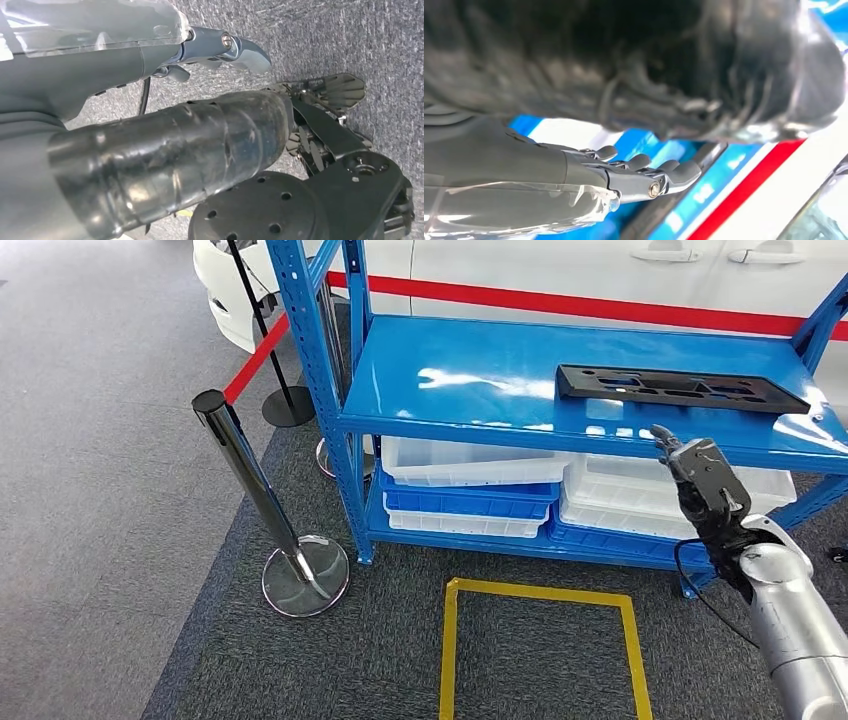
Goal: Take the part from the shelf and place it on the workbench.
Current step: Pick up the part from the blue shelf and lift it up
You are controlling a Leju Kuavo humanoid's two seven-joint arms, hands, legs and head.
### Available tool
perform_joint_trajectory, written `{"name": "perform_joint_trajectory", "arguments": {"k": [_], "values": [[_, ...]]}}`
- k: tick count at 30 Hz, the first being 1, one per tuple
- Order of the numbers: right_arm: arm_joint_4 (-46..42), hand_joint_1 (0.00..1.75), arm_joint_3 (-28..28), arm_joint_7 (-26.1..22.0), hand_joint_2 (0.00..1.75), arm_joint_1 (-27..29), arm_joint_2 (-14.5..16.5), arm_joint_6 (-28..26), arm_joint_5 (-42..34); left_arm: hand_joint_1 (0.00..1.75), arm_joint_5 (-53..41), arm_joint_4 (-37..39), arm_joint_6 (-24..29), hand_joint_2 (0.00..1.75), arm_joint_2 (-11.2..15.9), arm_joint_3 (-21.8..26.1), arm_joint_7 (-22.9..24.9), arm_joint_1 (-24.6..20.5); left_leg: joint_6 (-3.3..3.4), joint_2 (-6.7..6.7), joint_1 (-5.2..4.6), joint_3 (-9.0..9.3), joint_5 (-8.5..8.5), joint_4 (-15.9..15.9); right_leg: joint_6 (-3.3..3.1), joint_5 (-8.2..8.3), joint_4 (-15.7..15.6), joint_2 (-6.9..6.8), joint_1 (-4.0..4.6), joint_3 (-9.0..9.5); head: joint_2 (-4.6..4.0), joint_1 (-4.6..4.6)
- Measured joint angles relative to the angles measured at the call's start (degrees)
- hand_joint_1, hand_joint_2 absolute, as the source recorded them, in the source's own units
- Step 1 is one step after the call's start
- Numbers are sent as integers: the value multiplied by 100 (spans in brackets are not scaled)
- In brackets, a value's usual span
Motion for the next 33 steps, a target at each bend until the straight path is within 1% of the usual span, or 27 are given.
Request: {"name": "perform_joint_trajectory", "arguments": {"k": [6,16,26,33], "values": [[-446,0,268,262,0,16,-39,-625,1061,0,39,19,4,0,-28,-2,-6,0,0,0,0,-2,0,0,0,0,0,1,0,-3,0,0],[-981,0,655,682,0,60,-110,-1600,2902,0,110,45,-32,0,-43,-16,-57,7,0,0,0,-4,-1,0,0,0,0,1,0,-5,0,0],[-1497,0,1155,1125,0,122,-210,-2616,4827,0,177,78,-84,0,-51,-92,-122,27,0,0,0,-5,0,0,0,0,0,2,0,-7,0,0],[-1627,0,1379,1457,0,130,-269,-3265,6087,0,224,87,-143,0,-55,-156,-167,51,0,0,0,-7,0,0,0,0,0,1,0,-7,0,0]]}}
